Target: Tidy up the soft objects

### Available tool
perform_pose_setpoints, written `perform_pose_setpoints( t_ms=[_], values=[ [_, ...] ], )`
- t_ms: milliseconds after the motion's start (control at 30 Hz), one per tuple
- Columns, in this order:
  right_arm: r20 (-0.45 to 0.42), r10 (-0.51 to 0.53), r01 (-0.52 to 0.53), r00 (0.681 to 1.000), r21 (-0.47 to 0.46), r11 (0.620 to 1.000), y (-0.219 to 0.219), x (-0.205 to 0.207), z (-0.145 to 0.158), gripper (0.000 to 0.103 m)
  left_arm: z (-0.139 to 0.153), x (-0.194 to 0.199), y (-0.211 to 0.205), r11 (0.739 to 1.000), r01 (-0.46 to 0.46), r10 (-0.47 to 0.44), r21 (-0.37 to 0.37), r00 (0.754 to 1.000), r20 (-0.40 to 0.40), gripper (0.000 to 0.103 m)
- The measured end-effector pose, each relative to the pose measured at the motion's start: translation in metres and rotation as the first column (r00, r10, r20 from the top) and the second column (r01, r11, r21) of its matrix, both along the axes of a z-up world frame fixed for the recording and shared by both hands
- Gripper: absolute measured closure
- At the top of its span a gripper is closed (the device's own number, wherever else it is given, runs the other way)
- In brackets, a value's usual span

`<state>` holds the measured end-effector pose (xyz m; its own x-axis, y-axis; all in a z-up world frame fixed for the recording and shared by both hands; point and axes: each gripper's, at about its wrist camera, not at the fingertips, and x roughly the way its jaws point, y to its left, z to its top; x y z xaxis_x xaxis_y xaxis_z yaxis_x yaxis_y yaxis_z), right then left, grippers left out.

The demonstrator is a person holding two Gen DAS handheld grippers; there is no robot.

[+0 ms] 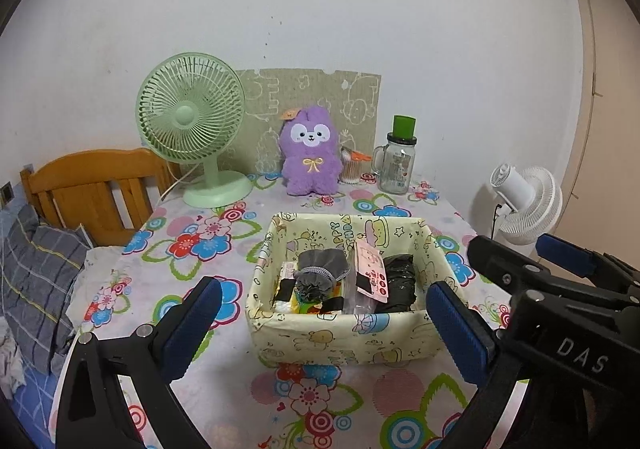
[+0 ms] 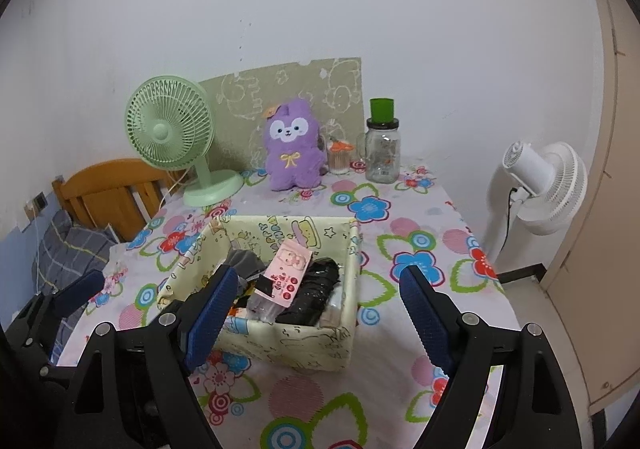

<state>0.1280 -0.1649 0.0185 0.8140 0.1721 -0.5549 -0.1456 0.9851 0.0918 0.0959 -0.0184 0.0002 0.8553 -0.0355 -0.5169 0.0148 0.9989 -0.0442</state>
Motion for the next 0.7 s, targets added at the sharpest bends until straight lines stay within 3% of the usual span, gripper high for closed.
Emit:
perform_pose_setpoints(
  t_ms=[700],
  values=[
    [0.070,-0.071,0.070,0.995,0.029,0.997,-0.038,-0.050,0.012,0.011,0.014,-0.047,0.005,0.999,-0.033,0.032,0.027,0.998,0.050,0.000]
  ],
)
